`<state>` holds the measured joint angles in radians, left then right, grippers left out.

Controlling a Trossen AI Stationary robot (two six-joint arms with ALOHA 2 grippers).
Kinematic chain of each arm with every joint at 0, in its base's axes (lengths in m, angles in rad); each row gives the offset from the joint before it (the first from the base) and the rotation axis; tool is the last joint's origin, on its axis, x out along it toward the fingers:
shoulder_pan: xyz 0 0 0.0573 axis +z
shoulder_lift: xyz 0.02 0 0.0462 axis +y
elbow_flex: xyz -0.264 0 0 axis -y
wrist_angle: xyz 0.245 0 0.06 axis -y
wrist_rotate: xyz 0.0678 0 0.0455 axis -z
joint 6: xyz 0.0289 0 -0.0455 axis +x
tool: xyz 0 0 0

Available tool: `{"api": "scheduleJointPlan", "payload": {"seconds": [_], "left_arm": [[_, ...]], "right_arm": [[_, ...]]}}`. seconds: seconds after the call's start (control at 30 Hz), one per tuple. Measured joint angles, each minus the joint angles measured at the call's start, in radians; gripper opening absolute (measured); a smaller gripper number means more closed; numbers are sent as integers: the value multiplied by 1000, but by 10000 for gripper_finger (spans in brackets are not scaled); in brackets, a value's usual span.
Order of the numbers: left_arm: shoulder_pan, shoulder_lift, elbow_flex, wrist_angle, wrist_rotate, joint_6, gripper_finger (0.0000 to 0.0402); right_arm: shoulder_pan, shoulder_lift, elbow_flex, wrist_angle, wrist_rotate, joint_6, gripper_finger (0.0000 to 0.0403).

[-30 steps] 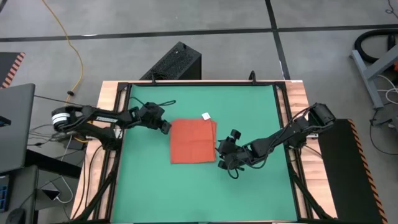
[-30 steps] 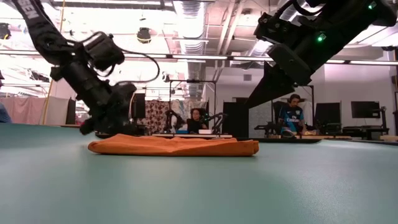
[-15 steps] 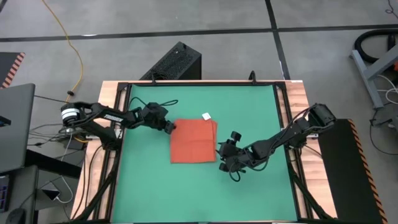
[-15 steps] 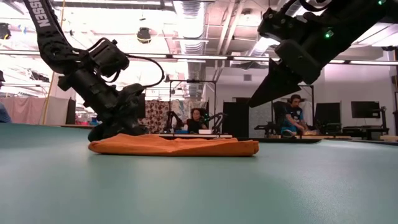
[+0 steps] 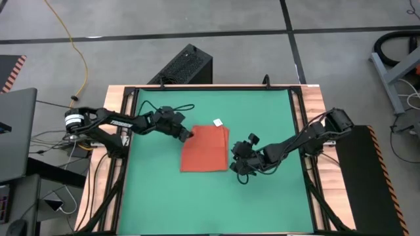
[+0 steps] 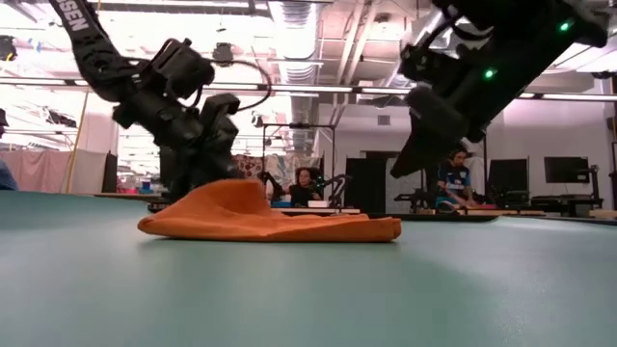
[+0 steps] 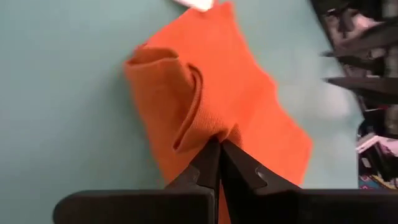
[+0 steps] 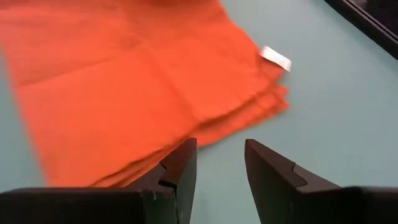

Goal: Roll towel
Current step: Fold the orange towel

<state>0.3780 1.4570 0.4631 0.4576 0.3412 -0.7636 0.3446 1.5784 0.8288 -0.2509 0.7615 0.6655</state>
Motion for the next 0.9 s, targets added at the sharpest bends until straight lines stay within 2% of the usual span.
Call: {"api": "scheduleJointPlan", "payload": {"seconds": [0.23, 0.43, 0.5, 0.6, 0.67, 0.8, 0.9], "left_arm": [[-85, 0, 114, 4, 53, 15, 0], [-180, 0, 223, -35, 63, 157, 0], [-188, -3, 240, -135, 8, 233, 0], [-184, 8, 232, -329, -178, 319, 0], [-172, 33, 221, -370, -260, 354, 0], [-129, 73, 201, -409, -331, 383, 0], [-102, 100, 199, -407, -340, 418, 0]], "right_arm": [[-21, 0, 0, 1, 0, -16, 156], [-20, 0, 0, -6, 0, -18, 156], [-20, 0, 0, -6, 0, -19, 156], [-13, 0, 0, -6, 0, -19, 156], [-6, 0, 0, -5, 0, -19, 156], [-3, 0, 0, -3, -1, -19, 156], [0, 0, 0, 0, 0, -18, 156]]}}
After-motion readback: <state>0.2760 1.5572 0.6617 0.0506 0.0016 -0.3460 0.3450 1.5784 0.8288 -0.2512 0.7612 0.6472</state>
